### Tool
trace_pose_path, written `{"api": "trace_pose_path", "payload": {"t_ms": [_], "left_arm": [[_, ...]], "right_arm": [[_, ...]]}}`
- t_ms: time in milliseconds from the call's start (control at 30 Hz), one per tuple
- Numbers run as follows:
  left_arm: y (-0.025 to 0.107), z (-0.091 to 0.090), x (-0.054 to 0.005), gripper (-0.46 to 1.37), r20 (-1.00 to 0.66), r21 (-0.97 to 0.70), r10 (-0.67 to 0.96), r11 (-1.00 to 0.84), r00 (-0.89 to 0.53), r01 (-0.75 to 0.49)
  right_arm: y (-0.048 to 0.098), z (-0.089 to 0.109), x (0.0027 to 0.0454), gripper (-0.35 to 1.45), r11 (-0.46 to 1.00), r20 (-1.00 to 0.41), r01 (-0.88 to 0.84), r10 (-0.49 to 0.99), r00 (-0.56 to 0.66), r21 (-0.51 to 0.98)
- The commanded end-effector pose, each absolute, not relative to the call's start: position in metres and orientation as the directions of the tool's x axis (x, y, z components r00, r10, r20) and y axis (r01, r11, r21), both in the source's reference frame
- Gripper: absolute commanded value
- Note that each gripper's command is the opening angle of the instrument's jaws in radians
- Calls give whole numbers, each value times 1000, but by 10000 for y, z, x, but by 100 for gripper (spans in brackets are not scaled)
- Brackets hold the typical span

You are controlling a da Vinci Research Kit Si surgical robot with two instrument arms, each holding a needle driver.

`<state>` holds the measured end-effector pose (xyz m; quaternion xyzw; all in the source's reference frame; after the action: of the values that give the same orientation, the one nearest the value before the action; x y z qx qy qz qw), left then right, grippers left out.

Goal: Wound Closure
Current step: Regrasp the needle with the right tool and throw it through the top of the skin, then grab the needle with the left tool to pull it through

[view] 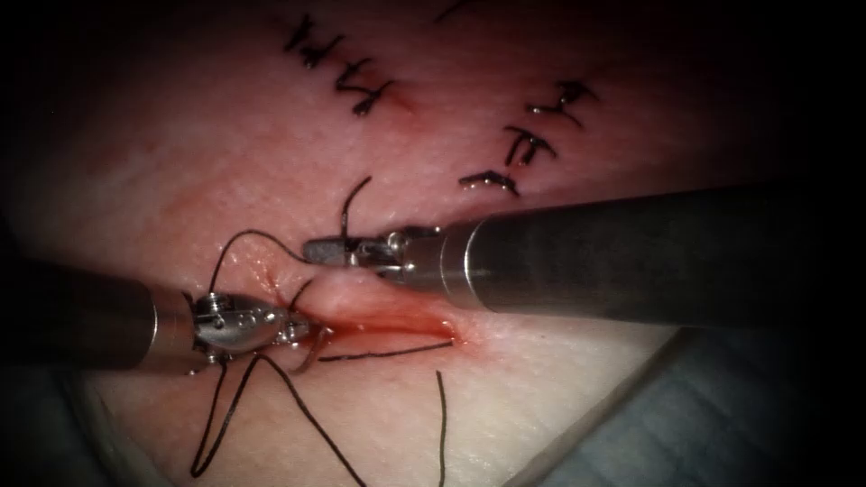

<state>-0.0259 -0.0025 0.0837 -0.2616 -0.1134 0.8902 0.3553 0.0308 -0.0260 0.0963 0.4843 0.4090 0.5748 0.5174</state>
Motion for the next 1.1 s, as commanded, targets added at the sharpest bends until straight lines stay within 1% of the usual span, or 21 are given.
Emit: {"api": "trace_pose_path", "payload": {"t_ms": [33, 67, 100, 200, 267, 300, 400, 567, 767, 800, 833, 933, 1000, 1100], "left_arm": [[-25, 835, -259, -35, -392, -392, 690, -724, -609, -568], [-25, 833, -259, -35, -394, -393, 691, -723, -607, -568], [-24, 832, -259, -35, -400, -392, 687, -726, -606, -564], [-24, 827, -259, -35, -415, -391, 681, -732, -603, -557], [-23, 825, -258, -35, -426, -389, 673, -739, -605, -549], [-23, 825, -258, -35, -426, -389, 673, -740, -605, -549], [-21, 824, -257, -35, -434, -384, 660, -751, -613, -537], [-18, 819, -257, -35, -458, -379, 645, -764, -612, -522], [-9, 809, -258, -35, -524, -343, 582, -812, -622, -471], [-7, 808, -259, -35, -549, -327, 555, -831, -625, -450], [-7, 807, -259, -35, -555, -323, 545, -837, -628, -441], [-5, 806, -261, -35, -614, -307, 485, -874, -622, -378], [-5, 806, -263, -33, -647, -287, 454, -890, -613, -355], [-4, 804, -267, -28, -671, -265, 428, -901, -606, -343]], "right_arm": [[-257, 965, 305, 90, -59, 61, -212, 998, 4, 975], [-246, 969, 300, 102, -19, 21, -217, 1000, 8, 976], [-238, 972, 296, 105, 13, -11, -217, 1000, 9, 976], [-216, 981, 281, 107, 83, -82, -222, 997, 13, 971], [-200, 988, 269, 109, 169, -166, -229, 986, 34, 959], [-199, 989, 267, 109, 174, -170, -230, 985, 35, 957], [-182, 996, 252, 113, 258, -252, -236, 966, 59, 937], [-170, 1004, 238, 112, 346, -333, -236, 938, 91, 908], [-146, 1014, 222, 115, 561, -538, -222, 828, 162, 797], [-138, 1016, 218, 119, 615, -588, -214, 788, 182, 759], [-137, 1016, 218, 120, 628, -600, -212, 778, 186, 749], [-123, 1017, 208, 118, 741, -703, -188, 671, 235, 644], [-117, 1015, 203, 115, 761, -720, -175, 648, 251, 624], [-115, 1013, 200, 117, 763, -720, -171, 645, 254, 623]]}}
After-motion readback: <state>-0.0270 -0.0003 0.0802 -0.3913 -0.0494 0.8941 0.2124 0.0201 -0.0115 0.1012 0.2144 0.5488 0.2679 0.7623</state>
